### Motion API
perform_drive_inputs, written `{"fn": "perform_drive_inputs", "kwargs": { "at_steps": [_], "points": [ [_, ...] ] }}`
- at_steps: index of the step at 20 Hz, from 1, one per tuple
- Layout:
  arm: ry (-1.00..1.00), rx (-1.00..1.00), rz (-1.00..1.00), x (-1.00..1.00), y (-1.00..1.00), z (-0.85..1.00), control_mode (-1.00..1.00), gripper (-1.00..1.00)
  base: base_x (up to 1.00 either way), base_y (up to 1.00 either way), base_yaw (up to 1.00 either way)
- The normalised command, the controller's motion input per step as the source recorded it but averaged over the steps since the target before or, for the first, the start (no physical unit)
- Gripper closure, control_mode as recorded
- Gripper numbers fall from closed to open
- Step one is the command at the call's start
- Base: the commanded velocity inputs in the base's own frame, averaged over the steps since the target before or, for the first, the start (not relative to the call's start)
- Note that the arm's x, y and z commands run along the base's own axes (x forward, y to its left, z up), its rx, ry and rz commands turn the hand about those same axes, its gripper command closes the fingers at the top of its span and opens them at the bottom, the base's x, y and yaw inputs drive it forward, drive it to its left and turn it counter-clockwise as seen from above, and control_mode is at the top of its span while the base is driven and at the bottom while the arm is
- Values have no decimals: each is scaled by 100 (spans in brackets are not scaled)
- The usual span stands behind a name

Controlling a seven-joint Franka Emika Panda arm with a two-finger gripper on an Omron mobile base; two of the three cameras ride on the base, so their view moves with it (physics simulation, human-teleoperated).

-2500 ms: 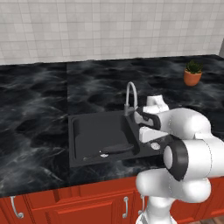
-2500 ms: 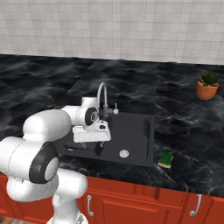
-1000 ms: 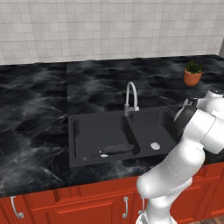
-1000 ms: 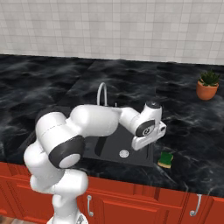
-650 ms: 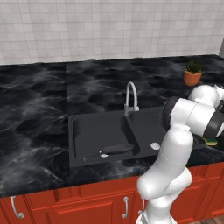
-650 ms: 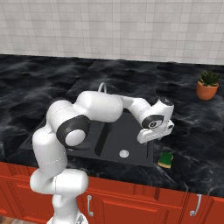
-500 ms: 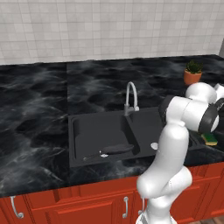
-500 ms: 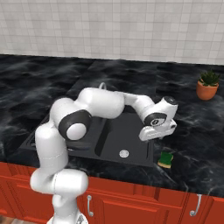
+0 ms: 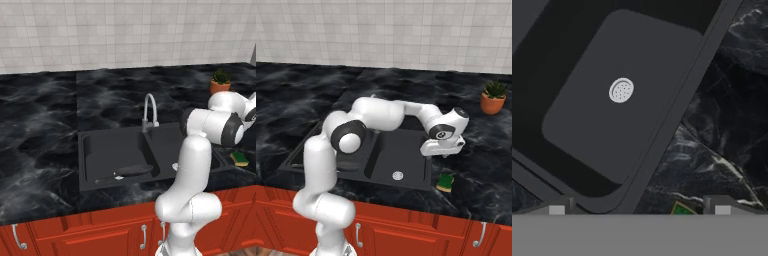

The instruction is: Pick the pan and sponge and place them into the sink. Then turn on the water.

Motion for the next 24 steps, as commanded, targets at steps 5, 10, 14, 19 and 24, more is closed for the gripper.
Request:
{"fn": "perform_drive_inputs", "kwargs": {
  "at_steps": [5, 10, 14, 19, 24],
  "points": [
    [1, -6, 0, 0, 0, -25, -100, -100, 0, 0, 0],
    [2, -12, 0, 0, 0, -33, -100, -100, 0, 0, 0],
    [0, -15, 0, 0, 0, -29, -100, -100, 0, 0, 0],
    [0, -12, -6, 0, 0, -5, -100, -100, 0, 0, 0],
    [0, -12, -8, 0, 0, -3, -100, -100, 0, 0, 0]
  ]
}}
